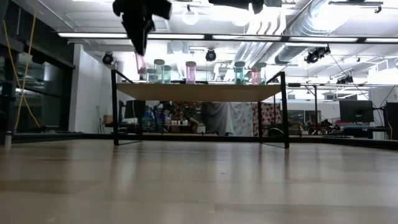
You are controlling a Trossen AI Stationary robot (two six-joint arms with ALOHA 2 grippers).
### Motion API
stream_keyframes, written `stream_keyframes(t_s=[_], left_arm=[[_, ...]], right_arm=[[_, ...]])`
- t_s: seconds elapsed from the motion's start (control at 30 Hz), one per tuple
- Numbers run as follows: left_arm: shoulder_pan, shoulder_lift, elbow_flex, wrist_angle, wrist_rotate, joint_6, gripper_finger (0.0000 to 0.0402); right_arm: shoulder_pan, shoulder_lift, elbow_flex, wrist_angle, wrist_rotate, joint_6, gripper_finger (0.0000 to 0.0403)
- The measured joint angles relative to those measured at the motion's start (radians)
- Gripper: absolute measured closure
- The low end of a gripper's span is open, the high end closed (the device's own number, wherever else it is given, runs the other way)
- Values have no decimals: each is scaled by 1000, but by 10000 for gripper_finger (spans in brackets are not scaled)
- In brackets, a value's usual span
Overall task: Pick and place medicine bottles onto shelf by color
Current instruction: Put the pink pill bottle on the shelf
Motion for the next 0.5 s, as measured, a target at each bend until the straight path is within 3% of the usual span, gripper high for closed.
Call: stream_keyframes(t_s=[0.23, 0.5], left_arm=[[8, 91, -1, -23, -51, 70, 289], [41, 105, 0, -13, -96, 98, 288]], right_arm=[[0, 0, 0, 0, 0, 0, 191], [0, 0, 0, 0, 0, 0, 191]])
